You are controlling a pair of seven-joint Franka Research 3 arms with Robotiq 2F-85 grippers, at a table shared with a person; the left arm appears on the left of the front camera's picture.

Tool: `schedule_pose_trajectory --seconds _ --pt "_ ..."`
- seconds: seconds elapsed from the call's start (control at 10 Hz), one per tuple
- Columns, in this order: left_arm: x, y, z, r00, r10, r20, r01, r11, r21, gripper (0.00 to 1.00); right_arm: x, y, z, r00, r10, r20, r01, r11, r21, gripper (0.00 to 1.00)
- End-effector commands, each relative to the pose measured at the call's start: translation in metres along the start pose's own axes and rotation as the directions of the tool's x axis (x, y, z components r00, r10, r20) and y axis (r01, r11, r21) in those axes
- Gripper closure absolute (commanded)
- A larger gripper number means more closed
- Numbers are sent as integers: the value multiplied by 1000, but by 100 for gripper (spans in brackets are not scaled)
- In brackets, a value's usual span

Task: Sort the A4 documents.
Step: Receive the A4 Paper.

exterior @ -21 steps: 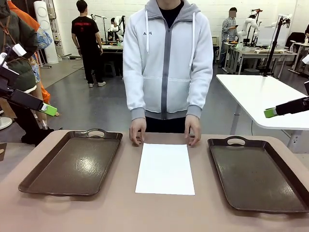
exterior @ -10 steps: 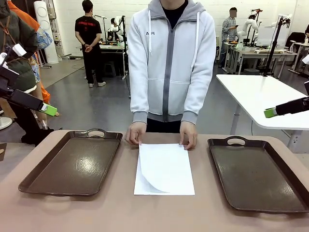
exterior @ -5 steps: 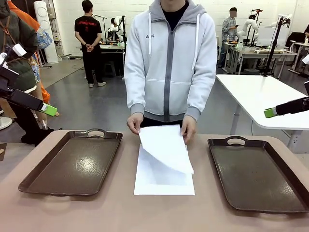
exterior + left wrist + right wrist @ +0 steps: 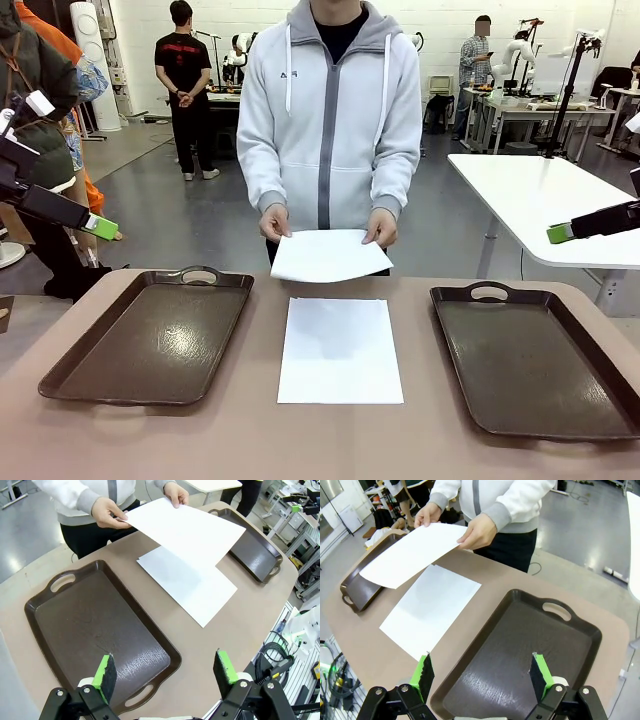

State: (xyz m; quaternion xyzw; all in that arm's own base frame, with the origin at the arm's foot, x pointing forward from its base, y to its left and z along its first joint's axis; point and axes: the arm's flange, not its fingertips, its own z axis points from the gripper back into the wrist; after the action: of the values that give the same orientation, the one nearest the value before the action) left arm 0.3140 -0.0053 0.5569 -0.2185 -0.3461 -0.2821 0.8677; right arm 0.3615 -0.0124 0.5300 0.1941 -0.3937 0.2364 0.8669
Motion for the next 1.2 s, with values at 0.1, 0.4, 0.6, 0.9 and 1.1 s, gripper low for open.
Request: schedule_pose_trajectory --seconds 0.1,0.4,0.6,0.9,1.1 --pt "0 0 1 1000 -9 4 9 1000 -6 0 -2 0 -1 1000 -1 0 1 1000 5 0" --pt "0 0 1 1000 -9 4 9 1000 -6 0 -2 0 -1 1000 -1 0 1 1000 5 0" --pt "0 0 1 1000 -9 4 9 1000 -6 0 -2 0 -1 1000 -1 0 1 1000 5 0" --pt "0 0 1 1000 -9 4 9 1000 -6 0 -2 0 -1 1000 -1 0 1 1000 5 0" --pt "0 0 1 1000 -9 4 9 1000 -6 0 -2 0 -1 1000 -1 0 1 1000 5 0"
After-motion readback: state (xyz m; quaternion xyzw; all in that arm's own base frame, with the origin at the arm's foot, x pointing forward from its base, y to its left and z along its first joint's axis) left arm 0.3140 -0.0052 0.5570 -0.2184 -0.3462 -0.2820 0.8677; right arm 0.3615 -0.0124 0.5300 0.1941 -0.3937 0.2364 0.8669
